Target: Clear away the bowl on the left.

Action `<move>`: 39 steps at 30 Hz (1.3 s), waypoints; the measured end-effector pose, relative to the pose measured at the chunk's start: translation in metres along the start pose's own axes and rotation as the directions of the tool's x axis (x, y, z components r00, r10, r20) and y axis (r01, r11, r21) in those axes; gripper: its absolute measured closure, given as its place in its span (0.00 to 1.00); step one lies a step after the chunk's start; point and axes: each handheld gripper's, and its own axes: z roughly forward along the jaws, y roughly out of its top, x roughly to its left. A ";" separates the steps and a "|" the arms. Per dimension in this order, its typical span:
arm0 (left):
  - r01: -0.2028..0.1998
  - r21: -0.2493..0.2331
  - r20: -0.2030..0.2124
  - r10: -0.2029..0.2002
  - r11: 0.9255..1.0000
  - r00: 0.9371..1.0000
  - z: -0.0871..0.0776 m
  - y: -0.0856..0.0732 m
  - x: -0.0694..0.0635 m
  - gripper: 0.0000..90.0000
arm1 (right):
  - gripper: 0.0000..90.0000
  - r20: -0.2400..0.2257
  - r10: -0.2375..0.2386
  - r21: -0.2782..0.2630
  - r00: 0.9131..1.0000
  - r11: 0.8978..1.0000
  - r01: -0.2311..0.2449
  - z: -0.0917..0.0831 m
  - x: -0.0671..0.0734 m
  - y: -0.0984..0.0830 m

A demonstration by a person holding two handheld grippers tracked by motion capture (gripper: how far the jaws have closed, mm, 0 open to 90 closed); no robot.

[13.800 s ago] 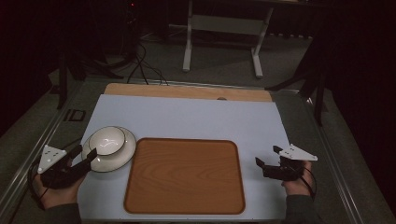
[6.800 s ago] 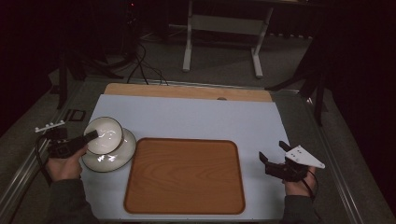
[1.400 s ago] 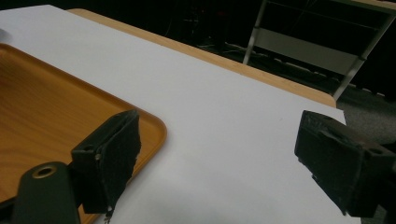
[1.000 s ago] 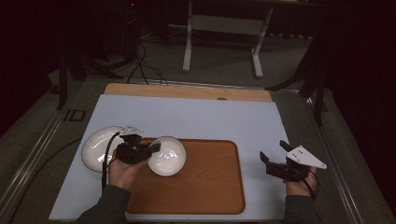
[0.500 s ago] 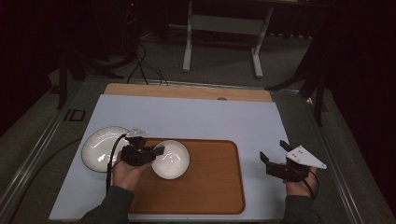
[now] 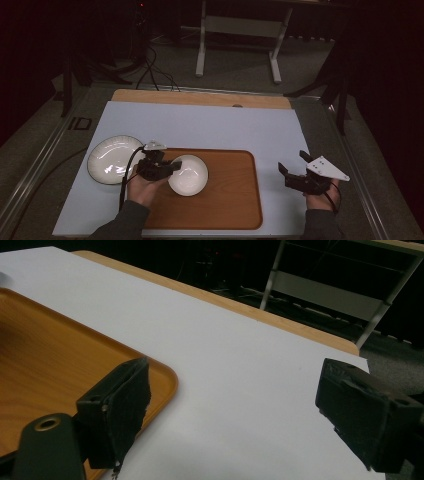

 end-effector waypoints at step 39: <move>0.030 0.105 0.013 -0.031 0.994 0.999 0.046 -0.015 -0.007 0.90 | 0.15 -0.001 -0.002 0.001 1.000 1.000 0.002 0.001 0.000 0.000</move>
